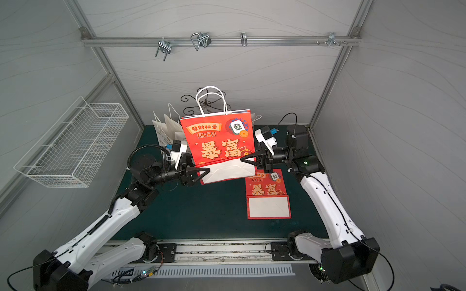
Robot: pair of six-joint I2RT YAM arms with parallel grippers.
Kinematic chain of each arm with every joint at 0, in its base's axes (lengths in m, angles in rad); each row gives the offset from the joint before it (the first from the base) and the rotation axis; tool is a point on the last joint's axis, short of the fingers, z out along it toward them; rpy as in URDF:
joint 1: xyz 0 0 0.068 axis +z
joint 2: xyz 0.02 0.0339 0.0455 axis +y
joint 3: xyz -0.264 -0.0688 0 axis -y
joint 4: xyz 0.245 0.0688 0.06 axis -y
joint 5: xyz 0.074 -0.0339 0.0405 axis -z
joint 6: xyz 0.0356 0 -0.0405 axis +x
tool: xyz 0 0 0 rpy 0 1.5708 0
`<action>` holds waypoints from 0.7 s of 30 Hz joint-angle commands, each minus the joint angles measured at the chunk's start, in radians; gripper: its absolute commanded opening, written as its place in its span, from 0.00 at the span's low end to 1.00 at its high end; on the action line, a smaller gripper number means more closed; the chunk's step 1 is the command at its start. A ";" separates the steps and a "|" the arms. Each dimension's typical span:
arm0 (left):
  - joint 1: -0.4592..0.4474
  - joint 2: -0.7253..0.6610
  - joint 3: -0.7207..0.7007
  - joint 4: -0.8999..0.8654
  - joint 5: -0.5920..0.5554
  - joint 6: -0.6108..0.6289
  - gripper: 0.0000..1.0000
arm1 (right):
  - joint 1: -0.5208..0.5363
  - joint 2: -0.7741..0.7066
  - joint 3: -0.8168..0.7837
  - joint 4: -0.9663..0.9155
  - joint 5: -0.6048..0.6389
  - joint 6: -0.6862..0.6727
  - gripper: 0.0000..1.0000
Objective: Put away the paper bag
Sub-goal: Press the paper bag at the center of the board.
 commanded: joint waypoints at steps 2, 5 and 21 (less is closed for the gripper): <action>-0.004 0.017 0.025 0.171 0.055 -0.071 0.53 | 0.006 0.005 -0.020 0.037 -0.035 0.053 0.00; -0.008 0.028 0.025 0.197 0.060 -0.079 0.28 | 0.006 0.005 -0.029 0.045 -0.037 0.065 0.00; -0.020 0.031 0.022 0.203 0.051 -0.092 0.00 | -0.004 -0.082 -0.181 0.105 0.001 0.126 0.15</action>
